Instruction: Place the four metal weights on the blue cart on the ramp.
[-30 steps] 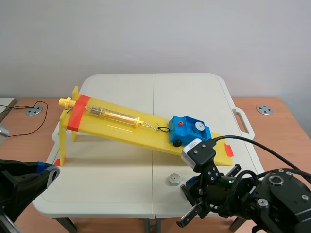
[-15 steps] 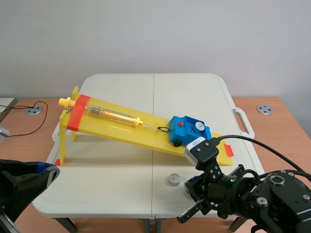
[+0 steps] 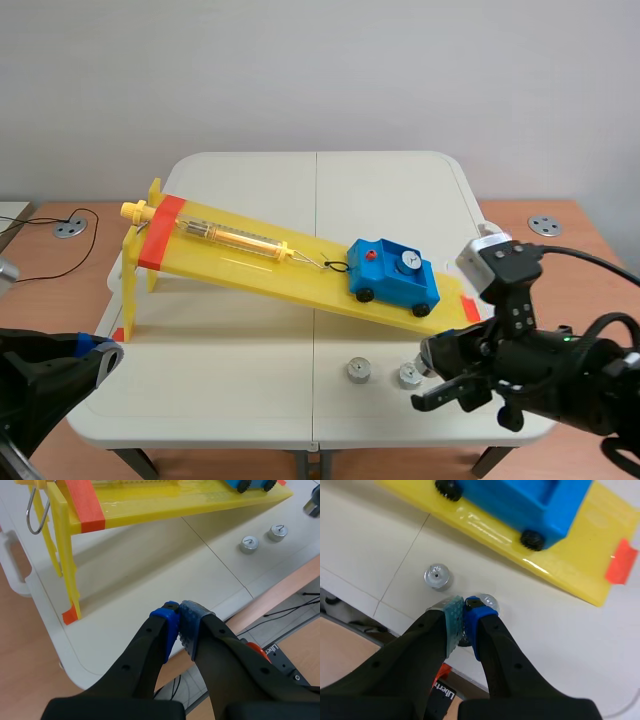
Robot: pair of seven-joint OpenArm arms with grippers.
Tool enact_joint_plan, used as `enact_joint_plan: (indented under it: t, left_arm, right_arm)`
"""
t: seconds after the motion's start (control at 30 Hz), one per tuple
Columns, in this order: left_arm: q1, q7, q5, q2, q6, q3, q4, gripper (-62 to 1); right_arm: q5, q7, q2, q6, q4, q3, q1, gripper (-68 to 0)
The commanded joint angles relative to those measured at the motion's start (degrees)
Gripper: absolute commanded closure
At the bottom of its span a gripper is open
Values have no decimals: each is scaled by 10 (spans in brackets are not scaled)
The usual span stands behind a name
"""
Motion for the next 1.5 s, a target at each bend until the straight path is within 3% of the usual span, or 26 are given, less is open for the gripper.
enact_joint_plan:
  t: [0.0,0.23,0.5,0.7,1.13,1.47]
  left_arm:
    - [-2,-56,-44,12,-25,-9,43,-27]
    - [-2,-56,-44,12,-25,-9,43,-27]
    - [-2,-56,-44,12,-25,-9,43,-27]
    - [-2,-56,-44,12,-25,-9,43,-27]
    - [-2,-56,-44,12,-25,-9,43,-27]
    - [-2,-56,-44,12,-25,-9,43,-27]
  right_arm:
    - [78,42,27,29,91,44,9,-8]
    - [174,36,20,43,143,124,10,-8]
    - [172,36,-22,42,127,137,79,-8]
    - [172,36,-49,42,78,136,128,-8]
    - [173,36,-81,52,-52,136,220,-8]
    - [175,36,-89,60,-116,99,264,-8]
